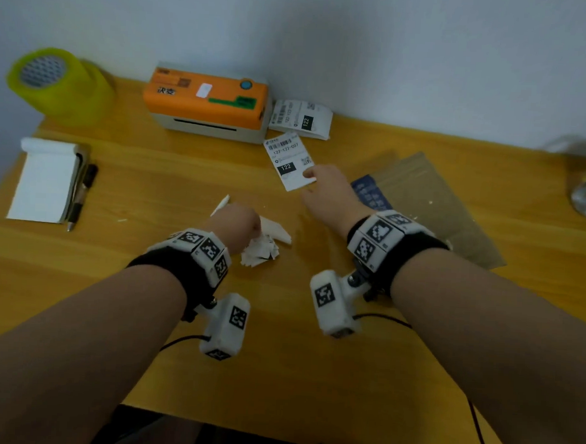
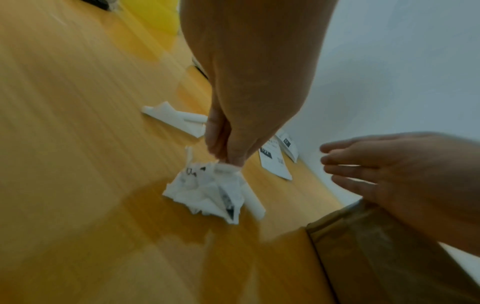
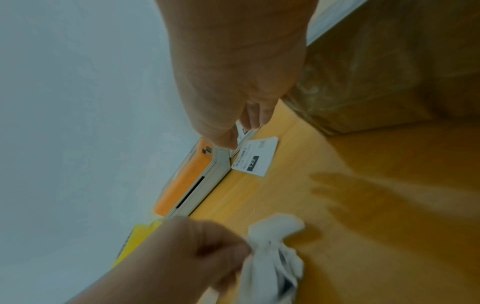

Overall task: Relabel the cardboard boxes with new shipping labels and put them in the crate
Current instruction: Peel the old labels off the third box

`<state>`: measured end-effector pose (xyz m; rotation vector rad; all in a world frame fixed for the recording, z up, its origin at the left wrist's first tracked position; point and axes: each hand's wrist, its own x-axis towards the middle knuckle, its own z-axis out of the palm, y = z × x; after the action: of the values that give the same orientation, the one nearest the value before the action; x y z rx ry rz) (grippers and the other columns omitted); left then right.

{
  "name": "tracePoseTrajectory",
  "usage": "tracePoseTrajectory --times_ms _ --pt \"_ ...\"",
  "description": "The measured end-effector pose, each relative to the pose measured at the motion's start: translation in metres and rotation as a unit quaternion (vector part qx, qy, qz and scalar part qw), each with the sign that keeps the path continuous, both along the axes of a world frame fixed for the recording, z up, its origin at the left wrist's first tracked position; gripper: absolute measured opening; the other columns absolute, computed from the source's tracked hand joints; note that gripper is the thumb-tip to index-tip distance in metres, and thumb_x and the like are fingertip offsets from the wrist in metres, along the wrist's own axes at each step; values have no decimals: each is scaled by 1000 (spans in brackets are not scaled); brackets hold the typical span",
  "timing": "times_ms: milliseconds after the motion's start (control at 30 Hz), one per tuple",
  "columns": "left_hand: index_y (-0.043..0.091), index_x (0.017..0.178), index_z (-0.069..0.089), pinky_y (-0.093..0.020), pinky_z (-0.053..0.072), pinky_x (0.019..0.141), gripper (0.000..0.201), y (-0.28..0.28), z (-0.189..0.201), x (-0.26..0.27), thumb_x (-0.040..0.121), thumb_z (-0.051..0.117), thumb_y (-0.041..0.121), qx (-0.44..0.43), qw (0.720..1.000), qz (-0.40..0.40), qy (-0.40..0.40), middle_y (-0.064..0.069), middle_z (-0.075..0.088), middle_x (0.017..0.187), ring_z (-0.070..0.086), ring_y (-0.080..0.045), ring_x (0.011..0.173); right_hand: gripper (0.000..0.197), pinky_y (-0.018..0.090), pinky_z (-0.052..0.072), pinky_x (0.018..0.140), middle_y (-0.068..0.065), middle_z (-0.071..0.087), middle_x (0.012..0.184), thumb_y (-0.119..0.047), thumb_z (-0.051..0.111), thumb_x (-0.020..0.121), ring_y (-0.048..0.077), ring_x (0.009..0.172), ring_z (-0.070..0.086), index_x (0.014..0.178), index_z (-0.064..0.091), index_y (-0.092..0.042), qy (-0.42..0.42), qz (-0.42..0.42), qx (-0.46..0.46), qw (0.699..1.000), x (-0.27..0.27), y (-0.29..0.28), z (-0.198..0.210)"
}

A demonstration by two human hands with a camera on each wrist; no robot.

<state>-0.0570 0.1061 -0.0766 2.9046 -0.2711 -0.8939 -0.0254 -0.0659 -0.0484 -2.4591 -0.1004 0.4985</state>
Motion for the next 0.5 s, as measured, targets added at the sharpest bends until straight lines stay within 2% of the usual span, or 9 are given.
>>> tracePoseTrajectory --times_ms 33,67,133,200,233,267,333,400,500 --pt "10 79 60 -22 36 60 22 2 4 -1 95 45 9 -15 1000 4 0 -11 55 78 46 -15 60 42 31 37 101 12 37 140 -15 47 95 26 125 42 135 42 -7 8 -2 -17 1000 9 3 -1" --pt "10 79 58 -23 35 59 19 4 8 -2 94 46 8 -36 999 14 -6 -10 53 76 45 -14 58 40 31 38 97 13 39 138 -15 47 94 27 123 44 133 43 -6 19 -7 -31 999 18 6 -3" --pt "7 88 57 -26 44 58 7 11 15 0 92 54 11 -105 992 71 -14 -7 60 76 55 -16 62 29 31 43 87 15 47 131 -14 47 93 29 113 50 120 50 -6 36 -15 -52 998 32 10 -10" --pt "7 89 52 -25 46 51 13 15 20 7 92 58 18 -160 980 113 -26 -4 63 72 59 -15 59 14 33 46 79 15 55 121 -14 49 91 29 101 55 103 52 -9 51 -20 -81 995 45 15 -20" --pt "8 87 51 -24 44 49 17 17 21 12 93 57 23 -168 978 117 -35 -3 63 71 59 -14 57 15 32 47 77 15 55 121 -16 50 90 28 99 56 103 51 -9 60 -32 -89 994 50 17 -24" --pt "9 86 51 -24 43 49 20 18 20 18 94 54 27 -172 977 120 -43 -4 63 70 59 -15 57 23 33 46 78 15 51 124 -19 52 90 28 102 55 109 50 -8 73 -52 -92 992 55 19 -31" --pt "9 86 53 -25 42 50 25 20 18 31 96 49 32 -173 974 129 -64 -4 65 73 61 -18 61 42 36 43 89 17 41 133 -26 54 90 31 116 48 125 42 -5 92 -83 -105 987 65 21 -44" --pt "9 88 54 -25 40 49 26 22 11 45 97 46 32 -185 968 152 -78 -4 65 76 61 -18 61 54 38 39 97 18 38 136 -35 57 90 31 123 41 129 37 -3 84 -99 -120 984 76 23 -56" --pt "10 87 53 -24 41 49 24 24 1 63 97 46 31 -219 953 190 -88 -4 65 76 56 -13 54 67 38 36 101 18 37 137 -40 64 86 31 127 38 131 34 -2 61 -133 -127 981 84 27 -64"
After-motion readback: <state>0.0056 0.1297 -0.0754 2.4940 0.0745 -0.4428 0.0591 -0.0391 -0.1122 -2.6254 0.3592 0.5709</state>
